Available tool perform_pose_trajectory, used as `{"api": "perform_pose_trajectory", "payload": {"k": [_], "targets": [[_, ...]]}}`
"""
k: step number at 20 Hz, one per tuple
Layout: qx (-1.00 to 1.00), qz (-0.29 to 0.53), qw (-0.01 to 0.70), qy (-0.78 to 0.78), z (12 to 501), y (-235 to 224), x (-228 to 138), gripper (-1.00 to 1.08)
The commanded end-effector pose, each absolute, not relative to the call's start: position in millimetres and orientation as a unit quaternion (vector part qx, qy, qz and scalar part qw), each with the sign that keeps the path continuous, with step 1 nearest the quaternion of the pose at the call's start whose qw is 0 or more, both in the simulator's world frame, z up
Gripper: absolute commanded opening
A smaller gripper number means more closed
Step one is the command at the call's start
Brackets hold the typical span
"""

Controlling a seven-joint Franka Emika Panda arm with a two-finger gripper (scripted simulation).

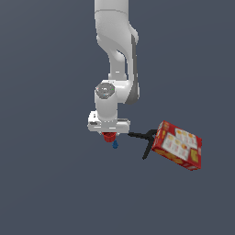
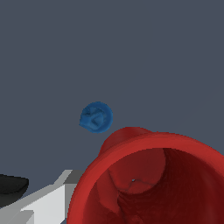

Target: Pick up a designated object from a clutter of objects.

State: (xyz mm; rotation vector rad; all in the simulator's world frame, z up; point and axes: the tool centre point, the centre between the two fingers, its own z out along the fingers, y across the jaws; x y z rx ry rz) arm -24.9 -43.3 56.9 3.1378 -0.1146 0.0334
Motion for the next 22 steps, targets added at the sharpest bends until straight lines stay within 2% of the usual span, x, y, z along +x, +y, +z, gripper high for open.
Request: {"api": "perform_pose_trajectory", "payload": {"k": [1, 10, 22], "targets": [[0.999, 0.013, 0.001, -0.037, 62, -42, -23, -1.0], [0.999, 0.011, 0.001, -0.036, 101, -27, -19, -1.0], [0.999, 0.008, 0.002, -0.036, 208, 13, -9, -1.0]]}}
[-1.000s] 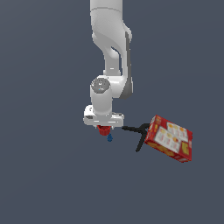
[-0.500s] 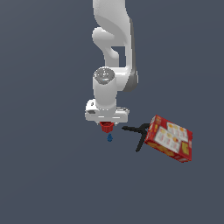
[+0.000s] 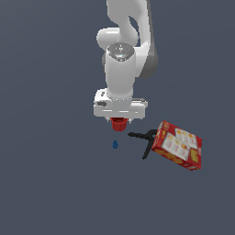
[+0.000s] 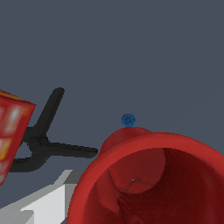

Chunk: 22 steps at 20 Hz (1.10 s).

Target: Pick up a designated object from a clutter of objects.

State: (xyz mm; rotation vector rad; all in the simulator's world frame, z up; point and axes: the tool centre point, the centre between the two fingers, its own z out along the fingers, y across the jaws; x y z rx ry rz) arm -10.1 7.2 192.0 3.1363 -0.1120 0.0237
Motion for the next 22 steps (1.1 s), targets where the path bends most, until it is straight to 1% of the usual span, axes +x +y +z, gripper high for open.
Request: {"api": "perform_pose_trajectory", "payload": {"k": [1, 14, 22], "targets": [[0.999, 0.007, 0.002, -0.036, 217, 16, -7, -1.0], [0.999, 0.003, 0.001, -0.034, 340, 63, 9, -1.0], [0.999, 0.001, 0.0, -0.034, 390, 83, 19, -1.0]]}}
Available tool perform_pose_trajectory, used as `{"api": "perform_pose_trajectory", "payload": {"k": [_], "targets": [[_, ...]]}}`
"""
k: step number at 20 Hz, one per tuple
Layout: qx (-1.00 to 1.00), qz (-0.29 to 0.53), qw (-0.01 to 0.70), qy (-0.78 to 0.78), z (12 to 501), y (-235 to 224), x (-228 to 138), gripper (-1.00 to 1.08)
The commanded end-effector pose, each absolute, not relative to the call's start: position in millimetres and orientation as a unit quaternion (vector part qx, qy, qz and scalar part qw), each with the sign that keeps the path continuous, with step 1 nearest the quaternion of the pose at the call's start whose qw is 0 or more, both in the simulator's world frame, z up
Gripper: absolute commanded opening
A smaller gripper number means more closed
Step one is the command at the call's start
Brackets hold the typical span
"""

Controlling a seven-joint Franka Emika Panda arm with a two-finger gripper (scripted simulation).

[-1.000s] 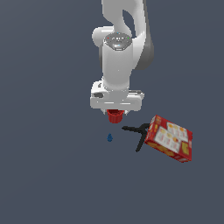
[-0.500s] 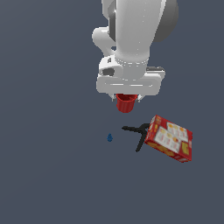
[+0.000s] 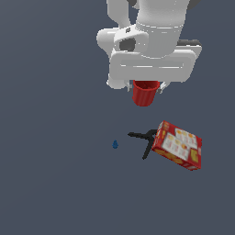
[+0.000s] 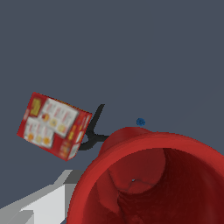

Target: Pick up a designated object from a clutter of objects.

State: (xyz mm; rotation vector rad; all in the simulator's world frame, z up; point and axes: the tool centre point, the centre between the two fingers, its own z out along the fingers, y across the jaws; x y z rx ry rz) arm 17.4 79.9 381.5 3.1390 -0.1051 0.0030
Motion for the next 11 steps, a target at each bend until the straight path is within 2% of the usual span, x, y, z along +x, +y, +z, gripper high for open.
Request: {"api": "perform_pose_trajectory", "payload": {"k": [1, 11], "targets": [[0.999, 0.001, 0.0, -0.034, 394, 84, 20, -1.0], [0.999, 0.0, 0.0, -0.033, 412, 91, 25, -1.0]]}}
